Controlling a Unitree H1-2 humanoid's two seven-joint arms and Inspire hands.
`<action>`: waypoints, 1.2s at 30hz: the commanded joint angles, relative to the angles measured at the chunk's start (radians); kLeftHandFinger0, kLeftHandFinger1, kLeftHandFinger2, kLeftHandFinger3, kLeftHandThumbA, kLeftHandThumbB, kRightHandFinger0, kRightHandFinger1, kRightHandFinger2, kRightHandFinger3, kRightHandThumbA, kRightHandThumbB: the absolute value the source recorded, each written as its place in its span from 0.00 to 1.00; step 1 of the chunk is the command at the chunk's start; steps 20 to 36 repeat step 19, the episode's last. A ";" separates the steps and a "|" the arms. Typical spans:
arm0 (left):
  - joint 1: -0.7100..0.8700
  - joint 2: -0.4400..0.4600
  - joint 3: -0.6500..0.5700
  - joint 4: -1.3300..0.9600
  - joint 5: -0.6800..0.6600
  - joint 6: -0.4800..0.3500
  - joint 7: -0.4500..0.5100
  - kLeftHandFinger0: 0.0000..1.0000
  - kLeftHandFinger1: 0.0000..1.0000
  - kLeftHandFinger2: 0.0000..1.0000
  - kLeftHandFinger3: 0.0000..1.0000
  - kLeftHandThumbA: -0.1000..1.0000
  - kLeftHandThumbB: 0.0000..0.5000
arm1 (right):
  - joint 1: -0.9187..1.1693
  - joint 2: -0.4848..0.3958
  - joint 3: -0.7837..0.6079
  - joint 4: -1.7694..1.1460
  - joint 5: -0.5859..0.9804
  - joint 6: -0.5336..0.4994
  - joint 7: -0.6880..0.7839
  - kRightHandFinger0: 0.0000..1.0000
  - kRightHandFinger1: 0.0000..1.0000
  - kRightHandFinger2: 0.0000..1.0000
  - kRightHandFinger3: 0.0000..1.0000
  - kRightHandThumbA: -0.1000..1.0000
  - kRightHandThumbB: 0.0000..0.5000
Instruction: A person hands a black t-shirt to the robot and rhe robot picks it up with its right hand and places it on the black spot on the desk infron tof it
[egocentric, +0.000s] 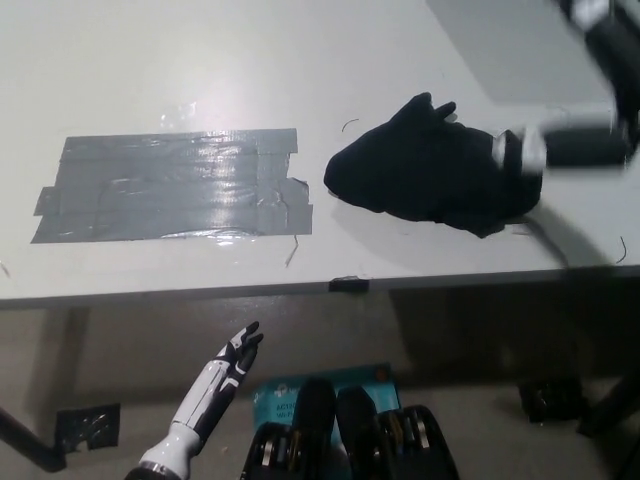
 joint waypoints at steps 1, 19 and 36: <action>-0.028 0.009 0.009 -0.028 0.006 -0.043 0.005 1.00 1.00 1.00 1.00 1.00 1.00 | 0.322 0.125 0.006 -0.122 0.155 -0.087 -0.059 1.00 1.00 1.00 1.00 1.00 0.82; -0.037 -0.007 0.013 -0.022 0.005 -0.042 0.013 1.00 1.00 1.00 1.00 1.00 1.00 | 0.438 0.140 0.141 0.506 -0.169 -0.378 -0.137 1.00 1.00 1.00 1.00 1.00 0.54; -0.037 -0.007 0.013 -0.022 0.005 -0.042 0.013 1.00 1.00 1.00 1.00 1.00 1.00 | 0.438 0.140 0.141 0.506 -0.169 -0.378 -0.137 1.00 1.00 1.00 1.00 1.00 0.54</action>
